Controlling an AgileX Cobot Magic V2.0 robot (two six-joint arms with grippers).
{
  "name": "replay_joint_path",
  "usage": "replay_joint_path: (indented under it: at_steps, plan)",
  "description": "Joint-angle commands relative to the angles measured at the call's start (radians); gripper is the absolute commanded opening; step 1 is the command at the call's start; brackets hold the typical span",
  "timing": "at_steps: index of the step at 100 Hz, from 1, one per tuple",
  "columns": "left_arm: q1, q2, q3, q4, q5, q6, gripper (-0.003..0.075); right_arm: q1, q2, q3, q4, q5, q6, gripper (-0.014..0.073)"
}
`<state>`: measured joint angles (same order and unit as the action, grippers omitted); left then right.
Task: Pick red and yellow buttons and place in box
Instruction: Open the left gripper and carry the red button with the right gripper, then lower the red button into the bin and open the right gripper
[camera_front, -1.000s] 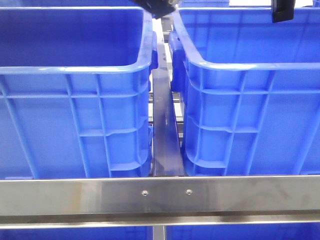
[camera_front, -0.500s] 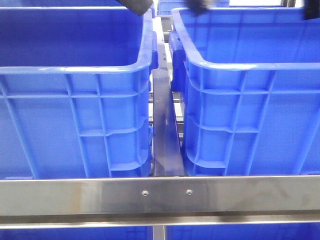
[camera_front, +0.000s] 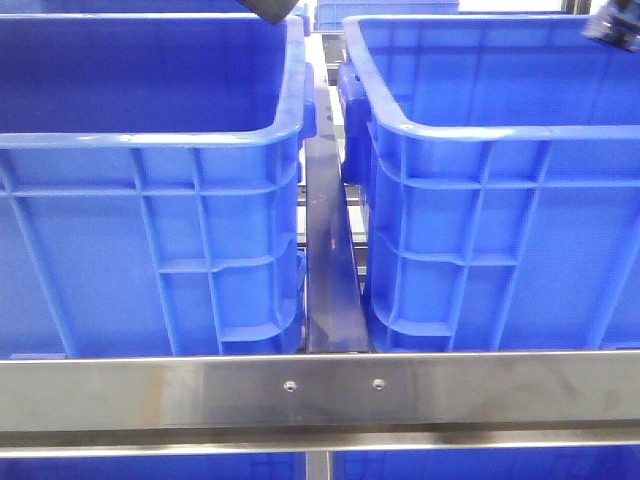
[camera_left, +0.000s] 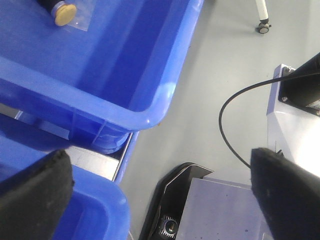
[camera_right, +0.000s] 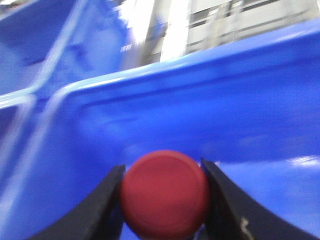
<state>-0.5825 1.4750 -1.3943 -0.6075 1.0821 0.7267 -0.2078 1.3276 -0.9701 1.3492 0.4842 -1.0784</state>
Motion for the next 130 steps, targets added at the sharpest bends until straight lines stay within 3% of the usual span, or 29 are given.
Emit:
replay_joint_path:
  at_steps: [1, 21, 65, 113, 122, 130]
  plan:
    - [0.003, -0.042, -0.032, -0.039, -0.021, -0.002, 0.0671, -0.008, 0.008, -0.052, 0.016, -0.106, -0.047, 0.0213]
    - [0.003, -0.042, -0.032, -0.039, -0.023, -0.002, 0.0671, -0.008, 0.124, -0.117, 0.017, -0.179, -0.154, 0.0213]
    - [0.003, -0.04, -0.032, -0.039, -0.035, -0.002, 0.0671, -0.004, 0.419, -0.314, 0.027, -0.181, -0.155, 0.0213]
    - [0.003, -0.04, -0.032, -0.039, -0.035, -0.002, 0.0671, 0.017, 0.532, -0.373, 0.039, -0.195, -0.155, 0.0214]
    - [0.003, -0.04, -0.032, -0.039, -0.035, -0.002, 0.0671, 0.017, 0.532, -0.373, 0.039, -0.207, -0.155, 0.0242]
    - [0.003, -0.04, -0.032, -0.039, -0.035, -0.002, 0.0671, 0.017, 0.532, -0.373, 0.039, -0.207, -0.155, 0.0335]
